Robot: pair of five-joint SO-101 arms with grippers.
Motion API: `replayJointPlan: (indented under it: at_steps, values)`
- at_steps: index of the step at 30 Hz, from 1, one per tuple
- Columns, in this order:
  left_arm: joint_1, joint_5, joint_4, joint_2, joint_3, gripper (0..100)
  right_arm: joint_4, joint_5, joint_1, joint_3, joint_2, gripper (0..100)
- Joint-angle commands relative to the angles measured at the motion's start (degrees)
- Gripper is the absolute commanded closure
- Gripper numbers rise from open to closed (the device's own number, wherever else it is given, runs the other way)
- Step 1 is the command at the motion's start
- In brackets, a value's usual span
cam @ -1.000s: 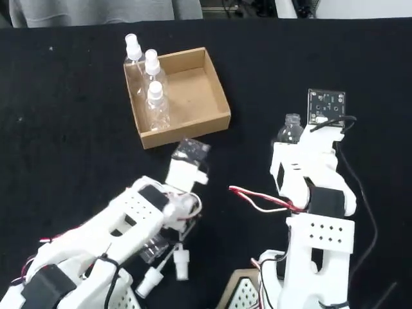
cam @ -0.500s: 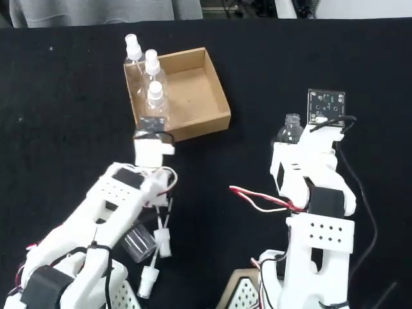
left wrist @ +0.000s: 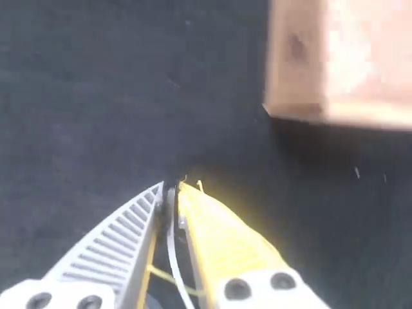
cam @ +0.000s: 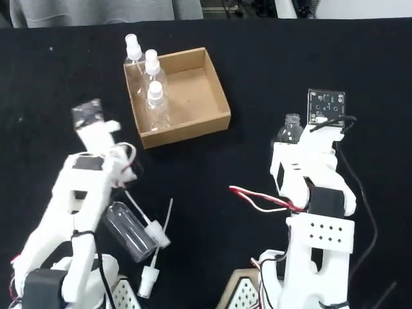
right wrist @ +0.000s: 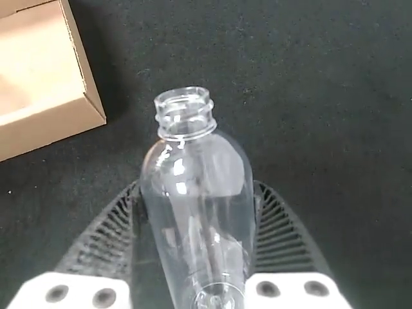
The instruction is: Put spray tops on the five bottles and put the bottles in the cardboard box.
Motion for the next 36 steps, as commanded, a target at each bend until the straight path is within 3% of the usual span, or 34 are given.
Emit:
replayJointPlan:
  at_steps: [1,10,16,20,31,36]
  values:
    - [-5.67,0.88,-0.7,-0.35,-3.65,97,-1.67,-0.09,0.88,-0.48,-1.54,93.2]
    - [-9.71,0.44,-0.09,-0.44,-4.35,96,-1.58,-0.09,0.88,-0.4,-1.54,93.2]
    - [-9.89,0.88,12.66,-0.44,-11.47,75,-1.58,0.0,0.88,-0.4,-1.54,93.2]
    - [-9.89,0.0,18.2,-0.44,-16.13,74,-1.58,0.0,0.88,-0.4,-1.54,93.2]
    - [-9.71,-17.67,20.4,-0.44,-19.82,77,-1.67,0.09,0.88,-0.4,-1.54,93.2]
    - [-8.13,-23.3,29.54,0.18,-23.69,77,-2.64,0.26,1.32,-0.4,-1.45,93.2]
